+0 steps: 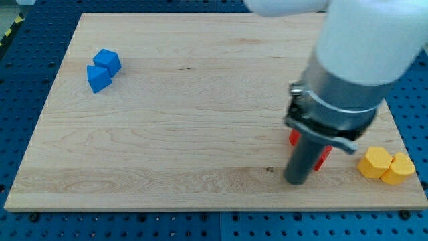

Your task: Separate the red star and red circle

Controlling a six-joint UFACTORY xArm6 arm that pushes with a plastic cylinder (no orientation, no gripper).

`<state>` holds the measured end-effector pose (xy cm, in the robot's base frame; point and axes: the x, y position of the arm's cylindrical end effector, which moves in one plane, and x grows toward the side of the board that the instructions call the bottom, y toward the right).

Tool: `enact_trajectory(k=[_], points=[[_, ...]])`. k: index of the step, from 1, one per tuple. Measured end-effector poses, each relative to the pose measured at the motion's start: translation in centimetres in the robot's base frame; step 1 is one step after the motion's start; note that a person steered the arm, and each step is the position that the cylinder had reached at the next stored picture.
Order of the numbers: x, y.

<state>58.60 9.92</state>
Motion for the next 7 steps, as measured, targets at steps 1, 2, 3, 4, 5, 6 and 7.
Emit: enact_trajectory(k=[1,2,3,4,5,6,7], points=[[0.0,-0.9],[-3.1,-3.4],[-6.3,-4.7],[-6.3,-4.2],[-6.3,1.3],[-5.7,3.1],[-5.5,3.2]])
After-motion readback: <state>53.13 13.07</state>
